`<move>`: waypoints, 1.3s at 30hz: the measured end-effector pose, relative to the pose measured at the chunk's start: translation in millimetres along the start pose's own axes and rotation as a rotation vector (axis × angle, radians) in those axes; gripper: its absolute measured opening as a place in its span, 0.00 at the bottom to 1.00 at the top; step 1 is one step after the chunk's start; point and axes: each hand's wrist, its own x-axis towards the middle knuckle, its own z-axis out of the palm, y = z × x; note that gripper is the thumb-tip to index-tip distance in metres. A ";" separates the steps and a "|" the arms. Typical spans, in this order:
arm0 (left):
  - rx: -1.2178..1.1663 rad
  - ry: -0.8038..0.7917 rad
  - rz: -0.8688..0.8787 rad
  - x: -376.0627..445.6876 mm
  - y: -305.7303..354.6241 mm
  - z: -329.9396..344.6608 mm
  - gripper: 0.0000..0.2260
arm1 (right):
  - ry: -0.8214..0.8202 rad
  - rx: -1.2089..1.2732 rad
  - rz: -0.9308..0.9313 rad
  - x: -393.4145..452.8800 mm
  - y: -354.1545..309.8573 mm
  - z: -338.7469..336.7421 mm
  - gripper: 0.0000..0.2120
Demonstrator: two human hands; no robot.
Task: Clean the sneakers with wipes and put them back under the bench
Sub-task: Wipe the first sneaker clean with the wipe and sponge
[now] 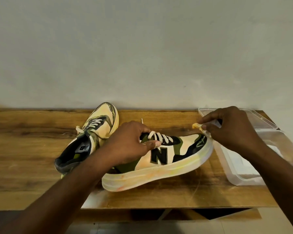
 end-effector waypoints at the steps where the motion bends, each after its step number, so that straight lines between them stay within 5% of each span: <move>1: 0.087 0.050 0.006 -0.2 -0.2 -0.4 0.10 | -0.026 -0.012 0.012 -1.1 0.5 1.4 0.08; 12: 0.261 0.346 0.009 3.3 -12.7 9.5 0.13 | -0.220 -0.081 -0.140 -29.1 -39.3 26.0 0.10; 15: 0.217 0.289 0.019 14.1 -21.7 2.6 0.16 | -0.029 -0.143 -0.249 -22.9 -27.3 34.1 0.11; 18: 0.196 0.251 0.032 16.2 -26.7 0.7 0.11 | 0.180 -0.057 -0.161 -5.1 -4.6 25.4 0.09; 24: 0.140 0.250 0.037 25.6 -31.8 -1.2 0.12 | 0.051 0.030 -0.254 -26.0 -28.3 52.7 0.08; 30: 0.110 0.242 0.048 27.1 -34.7 -0.9 0.08 | 0.248 0.031 -0.179 -5.7 -7.2 40.1 0.09; 36: 0.106 0.246 0.029 27.3 -33.4 -1.0 0.07 | 0.077 -0.032 -0.323 -24.3 -29.0 58.3 0.09; 39: 0.103 0.235 0.028 27.7 -33.1 -0.7 0.07 | 0.160 0.017 -0.200 -6.6 -8.7 44.7 0.09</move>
